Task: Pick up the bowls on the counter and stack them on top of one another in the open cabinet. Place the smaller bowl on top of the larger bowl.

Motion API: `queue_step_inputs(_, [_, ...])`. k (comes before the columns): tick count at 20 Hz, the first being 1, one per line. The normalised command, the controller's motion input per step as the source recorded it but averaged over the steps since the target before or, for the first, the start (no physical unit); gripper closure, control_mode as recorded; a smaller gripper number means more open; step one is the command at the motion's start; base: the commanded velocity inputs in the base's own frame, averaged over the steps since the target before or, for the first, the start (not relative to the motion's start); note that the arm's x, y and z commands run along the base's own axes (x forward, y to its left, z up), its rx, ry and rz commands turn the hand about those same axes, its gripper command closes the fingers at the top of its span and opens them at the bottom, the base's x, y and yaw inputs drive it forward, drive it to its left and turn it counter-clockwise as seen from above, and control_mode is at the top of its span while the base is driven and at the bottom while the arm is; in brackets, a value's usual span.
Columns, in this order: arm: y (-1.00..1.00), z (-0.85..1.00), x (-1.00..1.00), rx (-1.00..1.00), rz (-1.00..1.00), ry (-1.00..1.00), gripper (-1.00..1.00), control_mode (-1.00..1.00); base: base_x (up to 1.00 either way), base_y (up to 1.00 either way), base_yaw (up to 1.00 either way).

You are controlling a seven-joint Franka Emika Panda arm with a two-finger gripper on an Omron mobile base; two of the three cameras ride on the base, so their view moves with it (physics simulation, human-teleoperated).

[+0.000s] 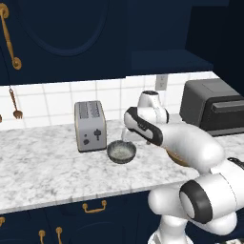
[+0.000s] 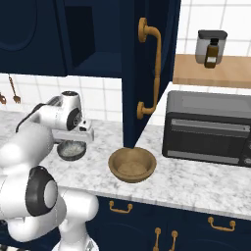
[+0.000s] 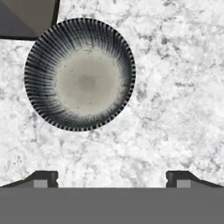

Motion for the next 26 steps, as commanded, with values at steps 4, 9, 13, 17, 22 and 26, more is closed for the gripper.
queue_step_inputs(4, [0.0,-0.82,0.49,0.0,0.0,0.0,-1.0,-1.0,0.0,0.0,0.0])
queue_step_inputs(9, [0.0,-0.6,0.57,0.0,0.0,-0.01,-1.0,-1.0,0.0,0.0,0.0])
queue_step_inputs(13, [0.0,-0.4,0.46,0.0,0.0,-0.03,-1.0,-1.0,0.0,0.0,0.0])
queue_step_inputs(17, [0.0,-0.39,0.38,0.0,0.0,-0.02,-1.0,-1.0,0.0,0.0,0.0])
queue_step_inputs(22, [0.0,-0.06,0.05,0.0,0.0,0.0,1.0,-1.0,0.0,0.0,0.0])
queue_step_inputs(26, [0.0,0.01,0.0,0.0,0.0,0.0,1.0,-1.0,0.0,0.0,0.0])
